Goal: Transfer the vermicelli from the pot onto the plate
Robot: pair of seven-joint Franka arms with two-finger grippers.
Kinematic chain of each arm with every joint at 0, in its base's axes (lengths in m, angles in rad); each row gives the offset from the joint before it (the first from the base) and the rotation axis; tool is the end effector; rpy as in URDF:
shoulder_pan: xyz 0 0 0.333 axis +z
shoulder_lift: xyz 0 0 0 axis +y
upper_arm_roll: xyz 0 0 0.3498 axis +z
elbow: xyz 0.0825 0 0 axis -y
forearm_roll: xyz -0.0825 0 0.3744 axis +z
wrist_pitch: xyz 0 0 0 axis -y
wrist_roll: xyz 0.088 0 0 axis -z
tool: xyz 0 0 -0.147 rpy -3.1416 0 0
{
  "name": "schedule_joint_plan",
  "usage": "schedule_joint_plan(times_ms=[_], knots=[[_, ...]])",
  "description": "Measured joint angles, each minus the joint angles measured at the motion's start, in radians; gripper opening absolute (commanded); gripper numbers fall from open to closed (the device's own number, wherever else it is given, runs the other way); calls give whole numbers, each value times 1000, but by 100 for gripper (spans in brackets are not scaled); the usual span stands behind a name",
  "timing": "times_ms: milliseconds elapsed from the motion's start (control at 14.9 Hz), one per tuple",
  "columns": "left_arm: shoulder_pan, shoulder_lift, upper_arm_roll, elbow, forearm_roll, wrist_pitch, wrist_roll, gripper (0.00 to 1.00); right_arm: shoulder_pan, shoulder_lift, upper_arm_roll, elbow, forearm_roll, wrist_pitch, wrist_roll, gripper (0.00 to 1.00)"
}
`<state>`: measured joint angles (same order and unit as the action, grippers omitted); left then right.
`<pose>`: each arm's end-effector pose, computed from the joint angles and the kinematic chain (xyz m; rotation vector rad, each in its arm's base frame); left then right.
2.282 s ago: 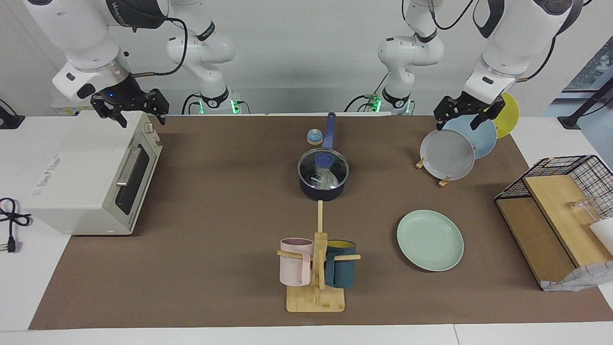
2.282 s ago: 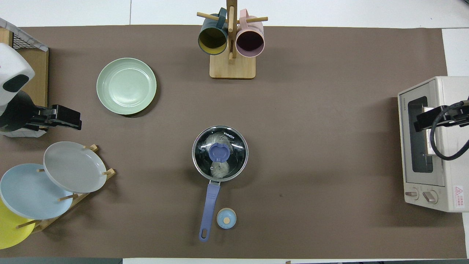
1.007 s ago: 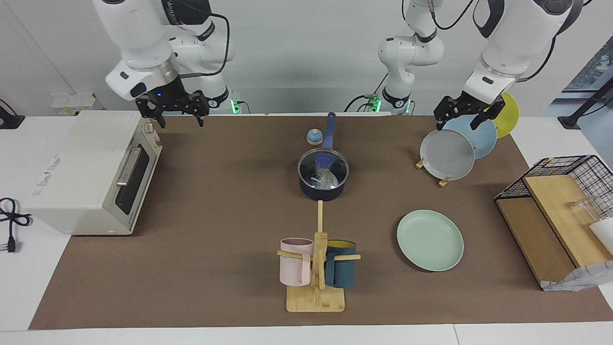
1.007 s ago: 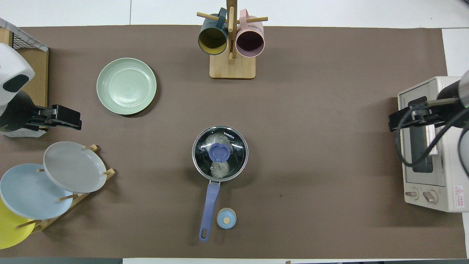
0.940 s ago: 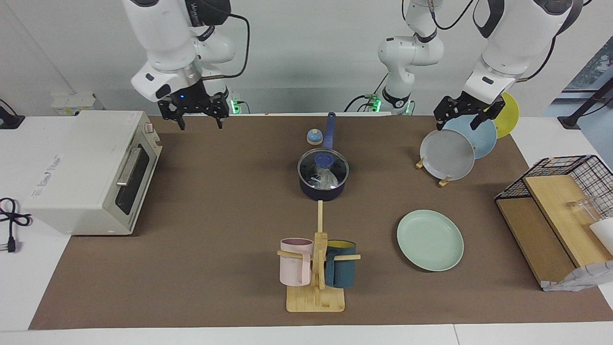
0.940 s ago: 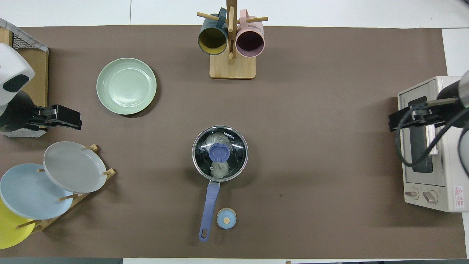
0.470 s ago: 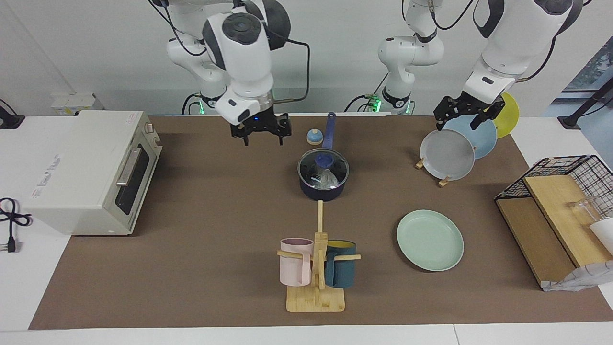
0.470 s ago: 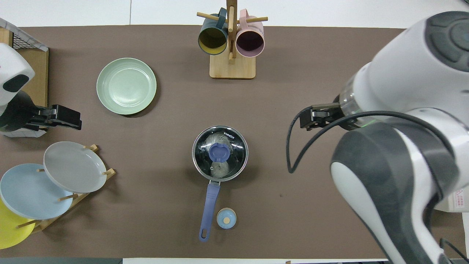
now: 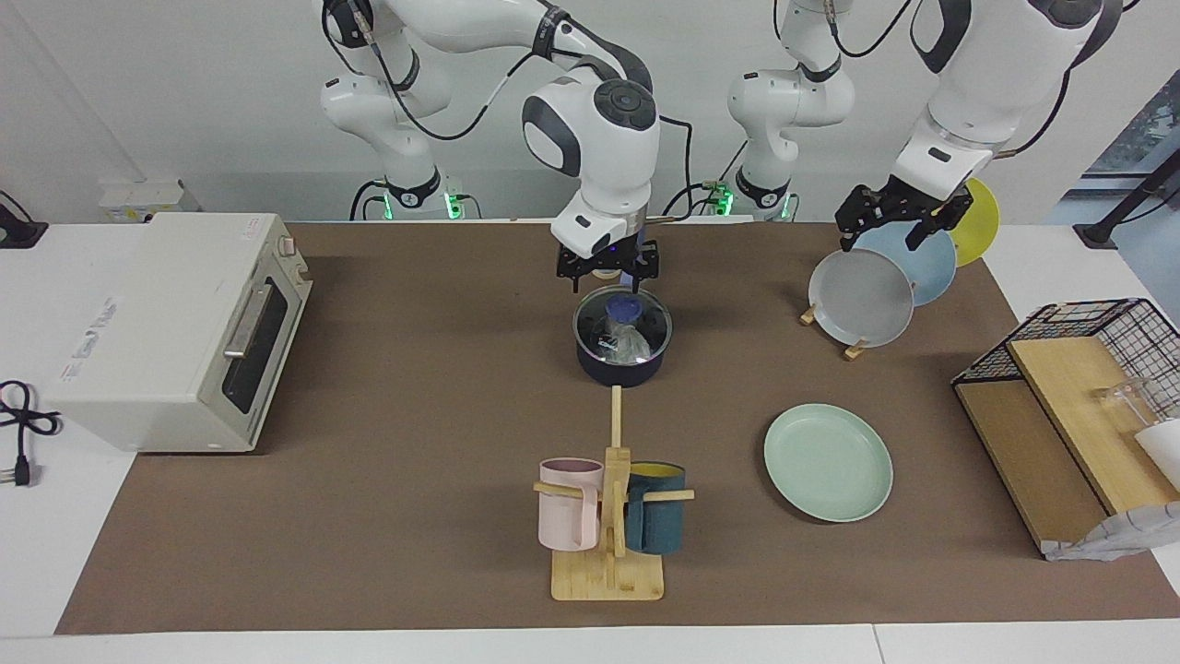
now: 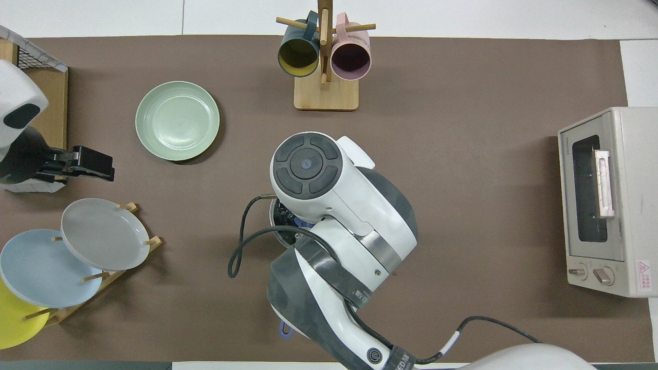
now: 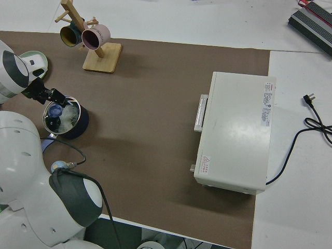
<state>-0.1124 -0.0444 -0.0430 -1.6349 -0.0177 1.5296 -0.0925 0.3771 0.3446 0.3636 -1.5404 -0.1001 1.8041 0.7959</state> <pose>0.5150 -0.0839 0.6091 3.1304 -0.0986 -0.0978 0.5069 0.4093 0.4553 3.1166 -0.0706 -0.0913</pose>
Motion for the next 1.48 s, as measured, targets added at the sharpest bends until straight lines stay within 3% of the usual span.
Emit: schedule_joint_plan(times_ms=[940, 1477], knots=[[2, 0, 2, 0, 0, 6, -1, 100, 59, 65, 0, -47, -44, 124, 80, 100], [2, 0, 2, 0, 0, 7, -2, 100, 60, 65, 0, -58, -45, 132, 76, 64]])
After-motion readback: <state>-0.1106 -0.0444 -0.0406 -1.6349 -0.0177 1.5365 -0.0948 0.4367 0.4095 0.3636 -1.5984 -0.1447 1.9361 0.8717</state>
